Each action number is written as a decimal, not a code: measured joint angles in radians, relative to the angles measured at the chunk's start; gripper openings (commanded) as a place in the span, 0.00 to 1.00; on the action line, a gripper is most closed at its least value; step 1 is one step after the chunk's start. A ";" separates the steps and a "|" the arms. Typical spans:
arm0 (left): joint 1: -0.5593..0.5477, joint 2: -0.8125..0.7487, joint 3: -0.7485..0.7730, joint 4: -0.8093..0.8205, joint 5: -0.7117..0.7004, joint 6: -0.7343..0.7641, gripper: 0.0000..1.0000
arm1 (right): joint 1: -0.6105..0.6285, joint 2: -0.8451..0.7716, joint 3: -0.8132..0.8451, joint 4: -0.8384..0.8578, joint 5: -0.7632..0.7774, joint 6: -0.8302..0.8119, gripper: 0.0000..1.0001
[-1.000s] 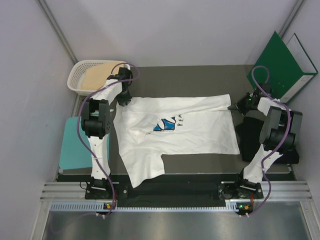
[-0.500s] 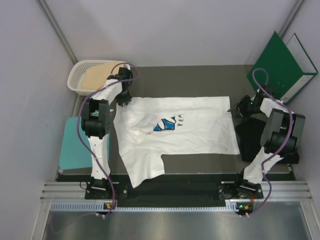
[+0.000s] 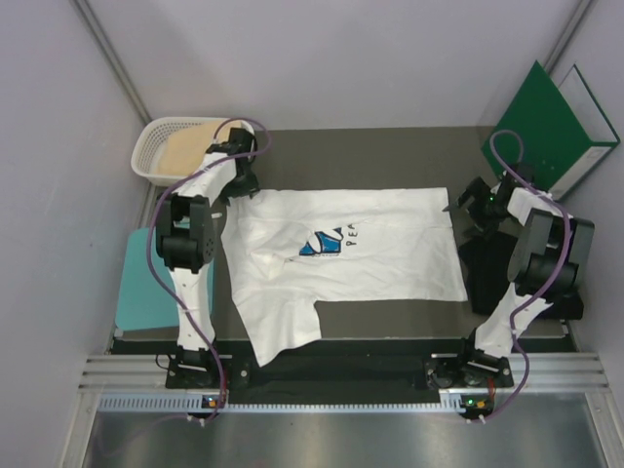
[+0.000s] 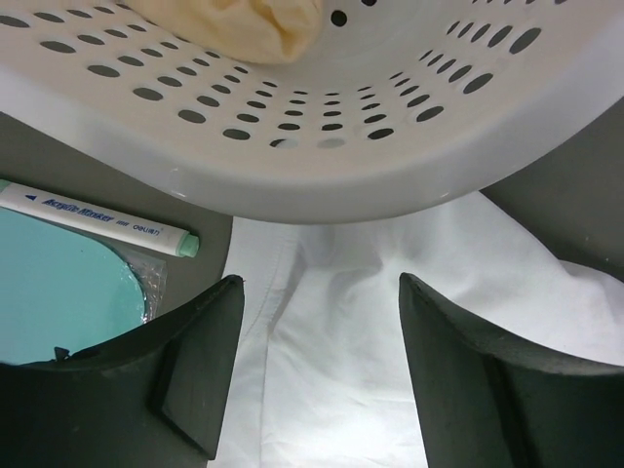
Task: Fold and stack the t-shirts
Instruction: Fold the flattened tshirt in 1/3 of the way
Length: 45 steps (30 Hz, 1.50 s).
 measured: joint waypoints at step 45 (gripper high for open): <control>-0.048 -0.447 -0.512 0.050 0.110 0.049 0.89 | 0.191 0.370 0.393 0.166 0.078 -0.023 0.00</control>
